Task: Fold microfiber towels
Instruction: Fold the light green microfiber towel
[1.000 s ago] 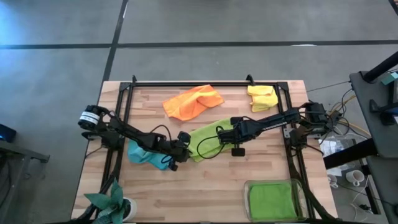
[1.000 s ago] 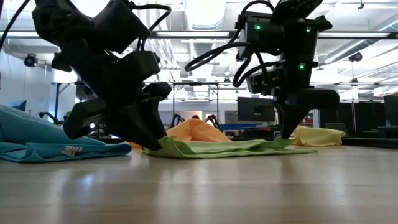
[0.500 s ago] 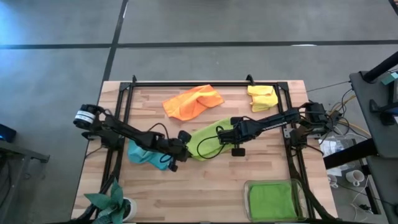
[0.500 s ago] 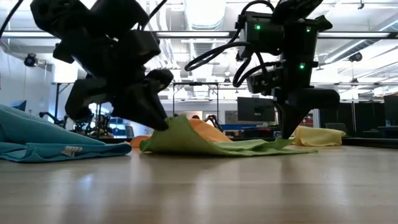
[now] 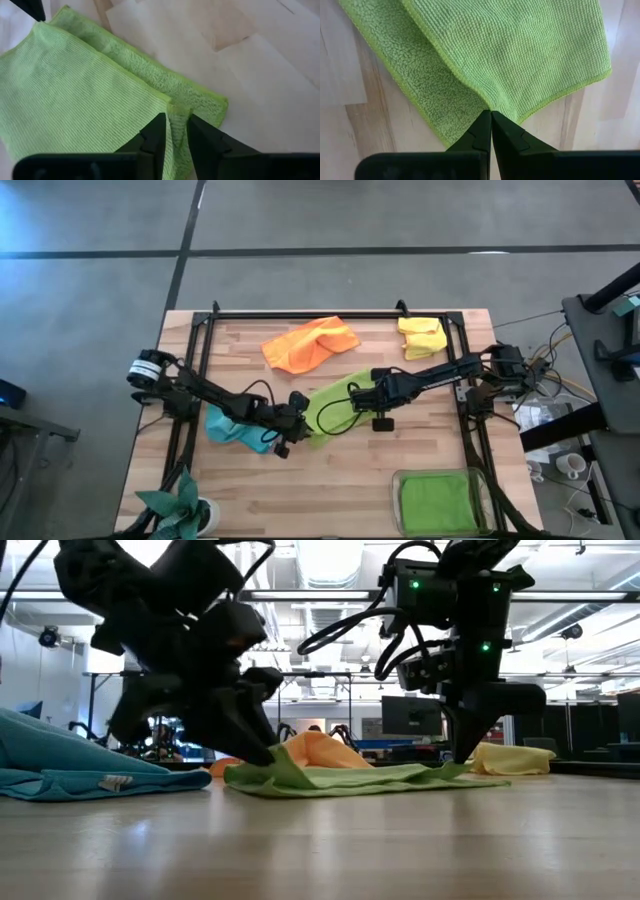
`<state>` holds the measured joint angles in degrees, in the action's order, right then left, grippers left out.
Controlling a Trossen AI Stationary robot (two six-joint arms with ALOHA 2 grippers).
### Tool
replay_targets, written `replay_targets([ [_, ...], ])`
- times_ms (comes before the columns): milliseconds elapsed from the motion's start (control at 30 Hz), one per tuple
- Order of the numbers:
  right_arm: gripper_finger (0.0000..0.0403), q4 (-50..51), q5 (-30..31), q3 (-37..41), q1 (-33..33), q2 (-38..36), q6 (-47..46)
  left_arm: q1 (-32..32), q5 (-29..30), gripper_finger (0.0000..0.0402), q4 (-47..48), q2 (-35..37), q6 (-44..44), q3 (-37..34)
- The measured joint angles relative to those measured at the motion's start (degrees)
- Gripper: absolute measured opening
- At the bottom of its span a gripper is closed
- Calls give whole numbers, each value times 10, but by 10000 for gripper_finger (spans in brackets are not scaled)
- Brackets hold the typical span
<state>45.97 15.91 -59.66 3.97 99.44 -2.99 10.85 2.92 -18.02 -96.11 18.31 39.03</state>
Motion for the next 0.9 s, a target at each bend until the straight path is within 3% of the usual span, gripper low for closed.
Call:
replay_targets([
  [167,9,2,-9,0,1,0,-5,0,0,61,-8,-9,0,4],
  [367,9,2,-9,0,1,0,-4,0,5,6,-8,-2,0,4],
  [700,9,125,-9,-62,1,-7,-1,1,8,1,0,49,0,3],
  [900,9,138,-60,-63,1,-7,-9,17,-9,0,6,56,0,3],
])
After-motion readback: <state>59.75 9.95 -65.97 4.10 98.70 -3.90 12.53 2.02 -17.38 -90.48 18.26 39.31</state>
